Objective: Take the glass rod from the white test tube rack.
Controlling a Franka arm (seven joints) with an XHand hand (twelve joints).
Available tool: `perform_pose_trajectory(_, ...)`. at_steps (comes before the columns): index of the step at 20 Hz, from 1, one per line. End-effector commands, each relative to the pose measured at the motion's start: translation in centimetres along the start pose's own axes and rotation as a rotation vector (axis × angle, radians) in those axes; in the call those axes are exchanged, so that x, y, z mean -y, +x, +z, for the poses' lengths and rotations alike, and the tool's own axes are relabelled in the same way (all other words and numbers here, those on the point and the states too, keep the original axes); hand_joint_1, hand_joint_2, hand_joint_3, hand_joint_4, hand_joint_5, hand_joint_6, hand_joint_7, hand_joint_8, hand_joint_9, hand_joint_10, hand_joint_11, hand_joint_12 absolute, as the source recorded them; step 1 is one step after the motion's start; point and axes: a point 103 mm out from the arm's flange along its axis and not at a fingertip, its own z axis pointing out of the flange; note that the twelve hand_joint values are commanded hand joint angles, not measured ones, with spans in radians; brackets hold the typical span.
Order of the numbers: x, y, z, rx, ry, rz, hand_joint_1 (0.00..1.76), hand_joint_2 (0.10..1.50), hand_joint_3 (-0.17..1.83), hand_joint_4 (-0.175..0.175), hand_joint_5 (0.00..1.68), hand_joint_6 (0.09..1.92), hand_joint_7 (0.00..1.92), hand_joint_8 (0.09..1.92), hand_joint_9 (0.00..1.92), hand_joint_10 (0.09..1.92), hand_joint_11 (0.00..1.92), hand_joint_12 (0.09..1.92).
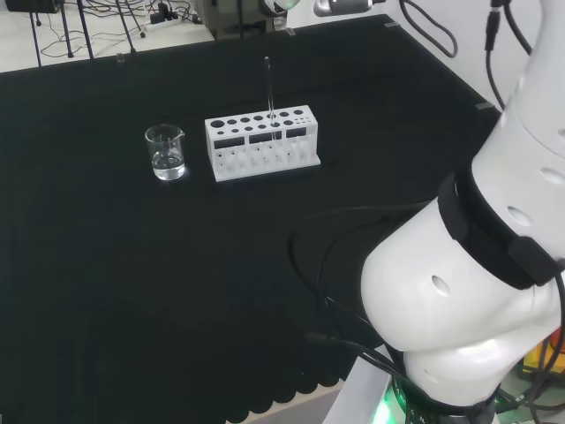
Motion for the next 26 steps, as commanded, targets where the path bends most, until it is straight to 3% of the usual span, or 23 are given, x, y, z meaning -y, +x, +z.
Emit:
perform_pose_trajectory(1,-4.9,-1.7,0.8,-0.005,-0.004,-0.047,0.65,0.77,0.47,-0.137,0.05,0.09,0.0,0.72,0.1,0.86,0.0,1.36)
perform_pose_trajectory(5,-6.7,-2.2,2.4,0.014,0.018,-0.051,0.66,0.77,0.48,-0.14,0.06,0.09,0.03,0.75,0.13,0.86,0.0,1.37)
perform_pose_trajectory(13,-8.0,-1.5,5.0,0.002,0.046,-0.105,0.66,0.76,0.49,-0.153,0.12,0.09,0.15,0.79,0.25,0.85,0.0,1.39)
perform_pose_trajectory(26,-6.8,0.4,9.6,0.016,0.074,-0.137,0.66,0.76,0.51,-0.162,0.29,0.09,0.34,0.82,0.44,0.81,0.01,1.42)
